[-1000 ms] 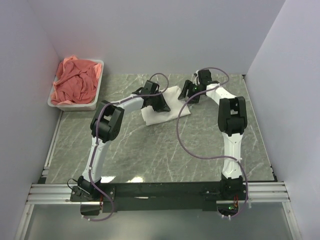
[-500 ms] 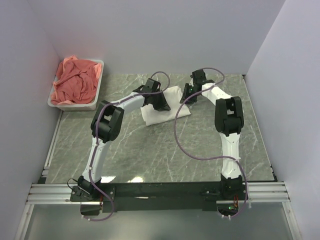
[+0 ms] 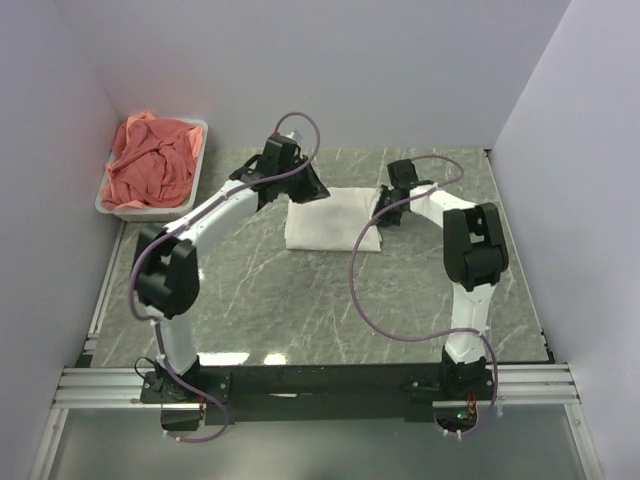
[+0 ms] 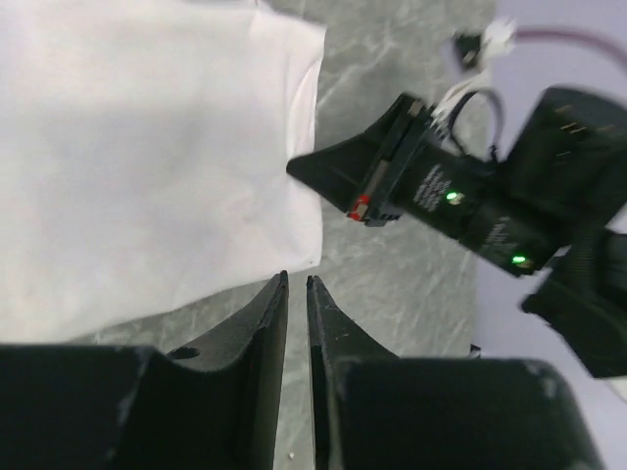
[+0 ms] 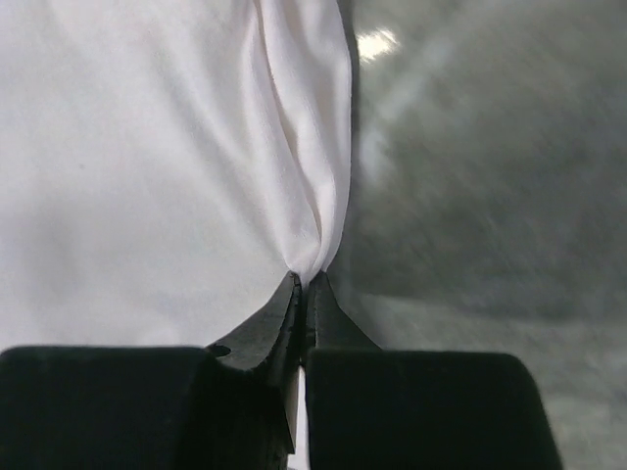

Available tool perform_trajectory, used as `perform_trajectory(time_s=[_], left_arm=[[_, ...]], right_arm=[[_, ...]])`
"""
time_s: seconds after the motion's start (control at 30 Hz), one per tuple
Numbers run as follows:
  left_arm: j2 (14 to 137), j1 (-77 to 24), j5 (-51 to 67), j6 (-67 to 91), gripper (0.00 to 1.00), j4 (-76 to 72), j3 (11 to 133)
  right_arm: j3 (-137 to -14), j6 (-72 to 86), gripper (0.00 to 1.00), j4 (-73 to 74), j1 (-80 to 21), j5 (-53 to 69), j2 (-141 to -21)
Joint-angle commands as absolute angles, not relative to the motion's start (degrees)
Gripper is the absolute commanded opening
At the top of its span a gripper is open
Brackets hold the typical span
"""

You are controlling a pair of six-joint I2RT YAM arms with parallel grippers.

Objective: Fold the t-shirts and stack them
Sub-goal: Neatly place the folded tshirt to the corner

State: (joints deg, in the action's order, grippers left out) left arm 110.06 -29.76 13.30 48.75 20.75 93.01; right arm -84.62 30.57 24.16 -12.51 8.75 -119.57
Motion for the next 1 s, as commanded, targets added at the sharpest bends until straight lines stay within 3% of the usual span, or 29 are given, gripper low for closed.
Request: perform_trajectory(time_s=[0.0, 0.2, 0.6, 0.97], left_arm=[[103.98, -29.27, 11.60, 47.81, 0.20, 20.21, 89.22], [97.83, -28.48, 11.95, 46.58, 0.20, 21.00, 84.99], [92.90, -28.30, 13.01, 45.35, 0.20, 21.53, 82.53], [91.94, -28.39, 15.47, 45.09, 0.19, 22.41, 83.85]], right_arm=[[-75.54, 37.69, 0.00, 22.69, -9.76, 3.70, -112.70], [-67.16, 46.05, 0.00, 25.03, -7.82, -2.98, -105.92], [-65.13, 54.92, 0.00, 36.12, -0.27, -13.61, -100.90], [-56.87, 75.92, 0.00, 50.33, 9.31, -25.31, -88.70]])
